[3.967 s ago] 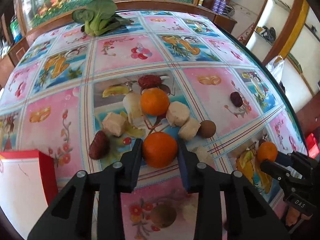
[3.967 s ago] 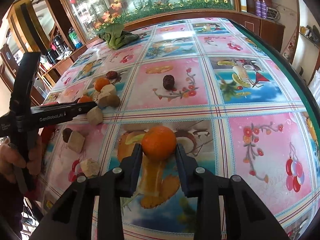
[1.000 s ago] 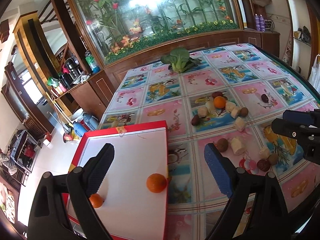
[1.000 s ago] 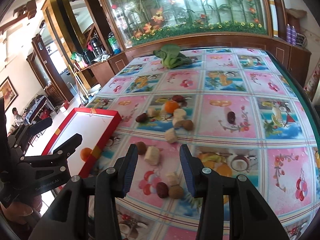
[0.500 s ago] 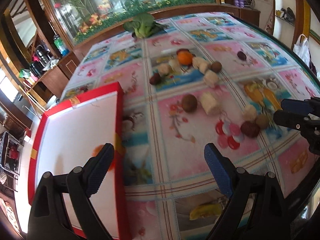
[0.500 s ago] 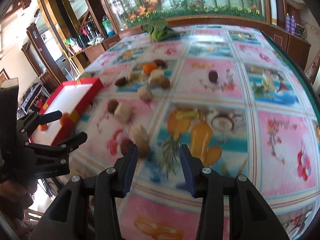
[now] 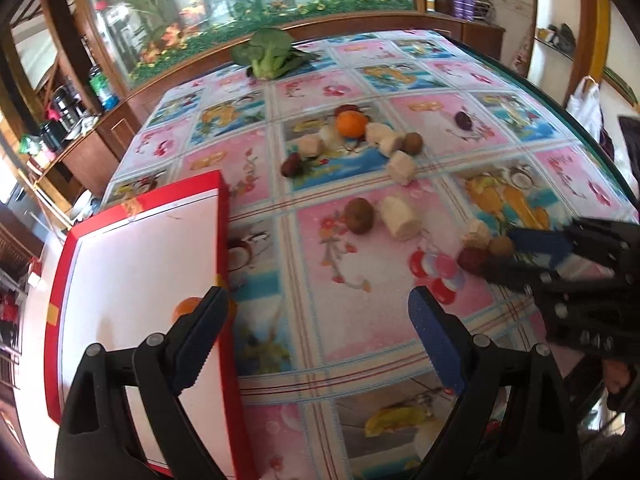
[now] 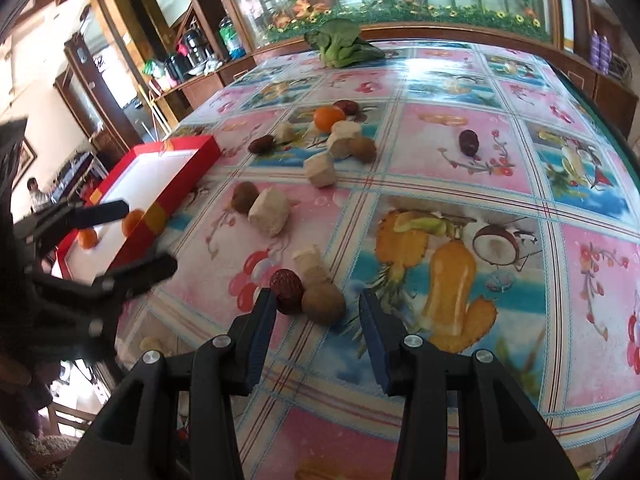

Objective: Organize fruits
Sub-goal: 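Lower the right gripper onto a walnut and close it, then grasp a red date with the left gripper while the right gripper holds the walnut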

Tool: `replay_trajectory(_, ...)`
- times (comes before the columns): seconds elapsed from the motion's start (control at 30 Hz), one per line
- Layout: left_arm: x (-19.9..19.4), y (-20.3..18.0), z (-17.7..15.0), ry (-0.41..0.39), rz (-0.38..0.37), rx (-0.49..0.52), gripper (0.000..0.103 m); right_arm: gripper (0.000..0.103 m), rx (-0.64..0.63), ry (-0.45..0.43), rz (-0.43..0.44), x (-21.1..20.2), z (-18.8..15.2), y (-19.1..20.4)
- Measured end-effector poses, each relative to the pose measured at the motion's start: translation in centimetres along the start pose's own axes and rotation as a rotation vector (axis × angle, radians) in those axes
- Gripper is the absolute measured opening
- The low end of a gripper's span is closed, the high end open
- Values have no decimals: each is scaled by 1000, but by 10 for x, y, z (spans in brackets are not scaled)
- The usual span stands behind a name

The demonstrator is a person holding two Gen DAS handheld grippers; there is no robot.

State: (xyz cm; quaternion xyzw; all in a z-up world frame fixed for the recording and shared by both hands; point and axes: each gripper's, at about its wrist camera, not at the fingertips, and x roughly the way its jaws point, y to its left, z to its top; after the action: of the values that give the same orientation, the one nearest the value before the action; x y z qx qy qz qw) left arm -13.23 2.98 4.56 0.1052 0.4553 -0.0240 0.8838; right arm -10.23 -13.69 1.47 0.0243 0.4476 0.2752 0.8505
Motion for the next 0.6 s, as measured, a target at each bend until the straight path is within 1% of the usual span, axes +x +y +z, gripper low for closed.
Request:
replay_trajectory(0.1,-1,-4,0,9,-43,10,91,39,-8,1,8,4,5,-1)
replay_trajectory(0.17,-2,-9,0,18,-81,17,91,31,-33,9,6,7,6,3)
replay_trajectory(0.2,-2,-12,0,23,-96,21,91,24,-50,24,5,7,7,5)
replay_trajectory(0.23,-1,-14,1,28,-106,22,91,23,-59,31,-2,7,6,5)
replay_trajectory(0.3,-1,-17,3,34,-121,21,91,23,-68,39,8,4,3,3)
replay_trajectory(0.33,-1,-18,4,36,-129,19,91,21,-69,40,14,3,2,2)
replay_trajectory(0.43,0,-21,9,41,-161,11,91,21,-57,39,19,-4,-3,-7)
replay_trajectory(0.57,6,-31,19,48,-200,15,91,21,-32,17,-14,-13,-8,-24)
replay_trajectory(0.6,9,-37,23,47,-221,21,91,21,-21,5,-22,-16,-9,-28)
